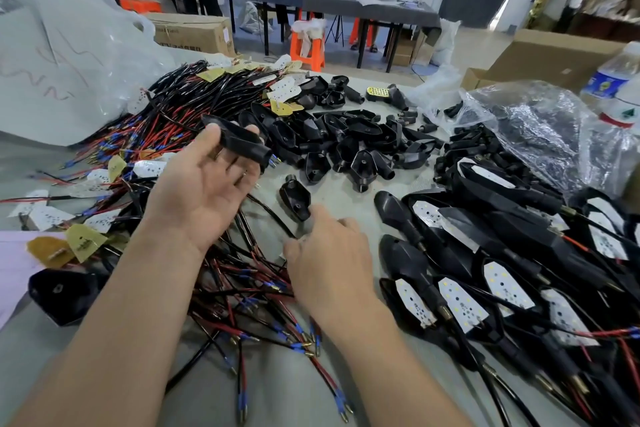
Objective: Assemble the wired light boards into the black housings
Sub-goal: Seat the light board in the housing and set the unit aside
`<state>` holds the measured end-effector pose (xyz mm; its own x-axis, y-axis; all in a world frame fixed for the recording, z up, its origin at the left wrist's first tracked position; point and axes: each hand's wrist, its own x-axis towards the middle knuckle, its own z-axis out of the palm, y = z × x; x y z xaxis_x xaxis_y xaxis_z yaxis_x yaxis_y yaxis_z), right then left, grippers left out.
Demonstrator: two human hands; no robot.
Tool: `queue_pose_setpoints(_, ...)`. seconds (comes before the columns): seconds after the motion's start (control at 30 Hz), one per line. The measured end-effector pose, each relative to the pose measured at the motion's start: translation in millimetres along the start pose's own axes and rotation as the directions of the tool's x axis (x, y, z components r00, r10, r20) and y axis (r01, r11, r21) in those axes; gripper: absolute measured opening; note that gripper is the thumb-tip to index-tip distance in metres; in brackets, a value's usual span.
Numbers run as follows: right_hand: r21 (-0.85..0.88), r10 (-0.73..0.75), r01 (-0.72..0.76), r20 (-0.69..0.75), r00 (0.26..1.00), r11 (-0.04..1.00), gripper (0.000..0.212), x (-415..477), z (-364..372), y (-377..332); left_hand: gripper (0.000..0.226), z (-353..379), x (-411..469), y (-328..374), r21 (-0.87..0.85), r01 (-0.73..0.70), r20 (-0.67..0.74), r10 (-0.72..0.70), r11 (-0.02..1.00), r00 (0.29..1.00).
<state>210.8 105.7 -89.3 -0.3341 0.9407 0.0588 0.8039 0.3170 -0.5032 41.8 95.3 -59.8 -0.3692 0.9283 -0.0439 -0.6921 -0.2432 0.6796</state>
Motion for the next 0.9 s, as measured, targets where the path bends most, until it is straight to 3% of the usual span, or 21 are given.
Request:
queue_pose_setpoints(0.07, -0.181, 0.003, -0.010, -0.038, 0.999, 0.983, 0.032, -2.6, 2.4, -4.9, 0.032, -1.6, 0.9, 0.1, -0.021, -0.015, -0.007, 0.015, 1.000, 1.000)
queue_pose_setpoints(0.2, -0.194, -0.019, 0.003, -0.078, 0.997, 0.981, 0.038, -7.3, 4.8, -5.0, 0.027, 0.0, 1.9, -1.7, 0.046, -0.018, -0.025, 0.019, 0.999, 1.000)
queue_pose_setpoints(0.27, -0.035, 0.001, -0.004, -0.080, 0.997, 0.999, 0.026, -7.6, 3.4, -1.9, 0.029, -0.1, 2.6, -3.5, 0.094, 0.003, -0.030, 0.000, 0.996, 1.000)
queue_pose_setpoints(0.33, 0.230, 0.029, 0.000, -0.126, 0.992, 0.973, 0.021, -4.1, 0.5, 1.2, 0.036, 0.0, 3.1, -7.1, 0.193, 0.062, -0.020, -0.059, 0.979, 0.998)
queue_pose_setpoints(0.43, 0.517, 0.078, 0.122, -0.348, 0.934, 0.847, 0.023, 1.6, -8.9, 4.6, 0.028, 1.8, 3.9, -16.5, 0.471, 0.164, 0.019, -0.196, 0.867, 0.981)
queue_pose_setpoints(0.57, 0.606, 0.198, 0.237, -0.562, 0.803, 0.759, 0.020, 9.0, -32.8, 15.7, 0.029, 6.6, 1.8, -30.0, 0.680, 0.172, 0.045, -0.275, 0.713, 0.960)
queue_pose_setpoints(0.67, 0.654, 0.276, 0.302, -0.629, 0.727, 0.694, 0.018, 15.6, -49.0, 31.6, 0.027, 7.1, 0.8, -33.5, 0.700, 0.193, 0.013, -0.282, 0.687, 0.959)
queue_pose_setpoints(0.8, 0.759, 0.333, 0.366, -0.590, 0.735, 0.538, 0.020, 16.9, -61.9, 40.8, 0.035, 0.4, 1.8, -23.5, 0.706, 0.276, -0.044, -0.349, 0.652, 0.936)
queue_pose_setpoints(0.9, 0.778, 0.371, 0.367, -0.583, 0.723, 0.509, 0.018, 17.9, -68.6, 45.3, 0.027, -3.9, 1.0, -12.0, 0.720, 0.283, -0.021, -0.387, 0.634, 0.922)
